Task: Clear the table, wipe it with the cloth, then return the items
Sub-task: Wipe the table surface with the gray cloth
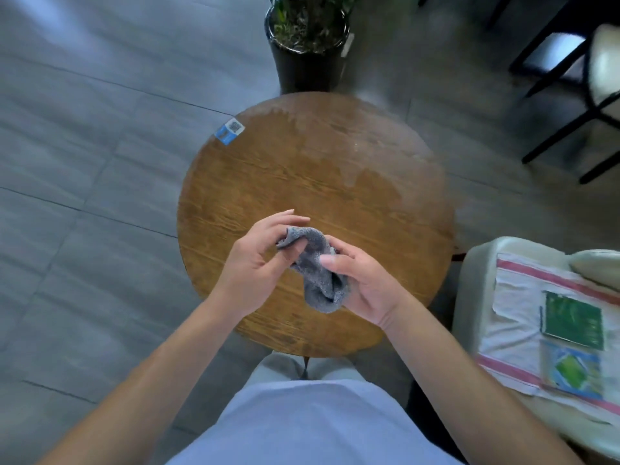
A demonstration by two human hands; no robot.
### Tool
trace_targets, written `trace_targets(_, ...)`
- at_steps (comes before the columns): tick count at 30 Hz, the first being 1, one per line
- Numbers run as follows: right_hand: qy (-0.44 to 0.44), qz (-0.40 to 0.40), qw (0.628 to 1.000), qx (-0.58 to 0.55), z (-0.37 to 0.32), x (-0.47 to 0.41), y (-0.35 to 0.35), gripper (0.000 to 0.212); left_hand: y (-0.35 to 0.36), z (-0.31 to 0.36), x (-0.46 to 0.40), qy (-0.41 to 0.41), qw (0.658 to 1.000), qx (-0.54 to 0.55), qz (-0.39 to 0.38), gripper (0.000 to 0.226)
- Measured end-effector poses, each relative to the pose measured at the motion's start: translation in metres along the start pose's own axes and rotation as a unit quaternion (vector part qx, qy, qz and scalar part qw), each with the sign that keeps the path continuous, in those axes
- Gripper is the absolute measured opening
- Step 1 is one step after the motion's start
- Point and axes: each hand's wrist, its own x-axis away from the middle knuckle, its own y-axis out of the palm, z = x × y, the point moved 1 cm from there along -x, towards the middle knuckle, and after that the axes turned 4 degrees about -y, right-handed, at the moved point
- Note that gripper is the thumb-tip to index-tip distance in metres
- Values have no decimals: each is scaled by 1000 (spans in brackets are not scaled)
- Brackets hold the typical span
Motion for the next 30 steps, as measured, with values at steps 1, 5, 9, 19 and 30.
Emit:
trace_targets(1, 3, 21, 1000, 22, -3, 10, -5, 37, 5, 4, 1, 14, 1000, -7, 1, 27)
trace_targets(5, -28, 100, 990, 91, -14, 45, -21, 20, 27, 22, 3, 10, 999, -26, -20, 23)
trace_targets(9, -108, 117, 967, 200, -27, 77, -37, 15, 51, 42, 9, -31, 997, 58, -38, 15)
trace_targets(19, -202, 177, 921, 283, -33, 135, -54, 24, 90, 64, 20, -84, 970, 162, -157, 30)
trace_targets(30, -232, 285, 805, 466, -7, 166, -15, 6, 97, 55, 28, -80, 962, 61, -252, 7)
